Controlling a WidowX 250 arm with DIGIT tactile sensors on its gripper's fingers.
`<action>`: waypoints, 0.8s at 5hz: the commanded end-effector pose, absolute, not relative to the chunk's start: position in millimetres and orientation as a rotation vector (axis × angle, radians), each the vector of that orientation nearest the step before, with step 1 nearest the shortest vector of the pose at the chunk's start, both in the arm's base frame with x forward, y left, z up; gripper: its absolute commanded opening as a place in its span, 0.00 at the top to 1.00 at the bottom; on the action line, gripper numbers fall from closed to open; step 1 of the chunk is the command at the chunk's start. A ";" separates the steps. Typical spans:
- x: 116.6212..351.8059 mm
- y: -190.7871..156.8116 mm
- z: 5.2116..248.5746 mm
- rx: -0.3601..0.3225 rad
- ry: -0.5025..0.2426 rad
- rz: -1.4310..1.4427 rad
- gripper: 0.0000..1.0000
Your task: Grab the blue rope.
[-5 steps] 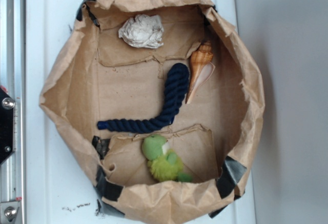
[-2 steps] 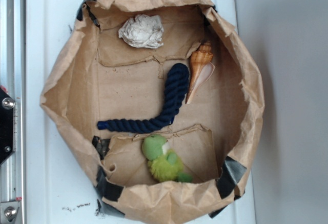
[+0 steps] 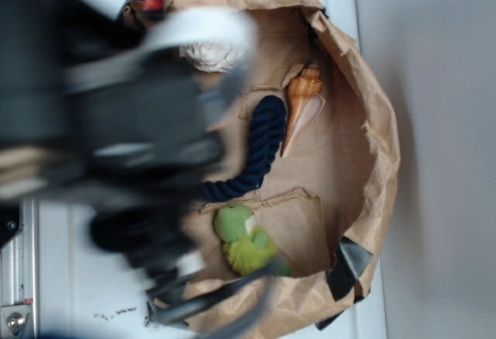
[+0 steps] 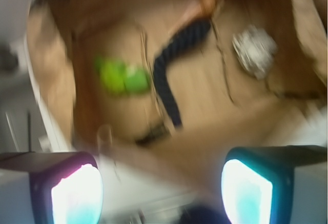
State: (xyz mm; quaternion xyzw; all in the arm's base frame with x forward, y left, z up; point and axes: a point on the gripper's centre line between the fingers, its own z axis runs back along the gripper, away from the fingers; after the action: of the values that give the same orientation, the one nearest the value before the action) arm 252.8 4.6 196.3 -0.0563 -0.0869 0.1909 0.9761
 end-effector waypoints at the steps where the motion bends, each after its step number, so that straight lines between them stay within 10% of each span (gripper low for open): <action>1: 354.1 33.9 170.2 -0.196 -0.365 0.607 0.00; 2: 388.8 30.9 153.3 -0.194 -0.402 0.591 0.00; 4: 311.7 37.3 135.4 -0.187 -0.366 0.453 0.00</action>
State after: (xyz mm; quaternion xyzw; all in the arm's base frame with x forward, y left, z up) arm 307.0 17.4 108.7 -0.0942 -0.1404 0.2145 0.9620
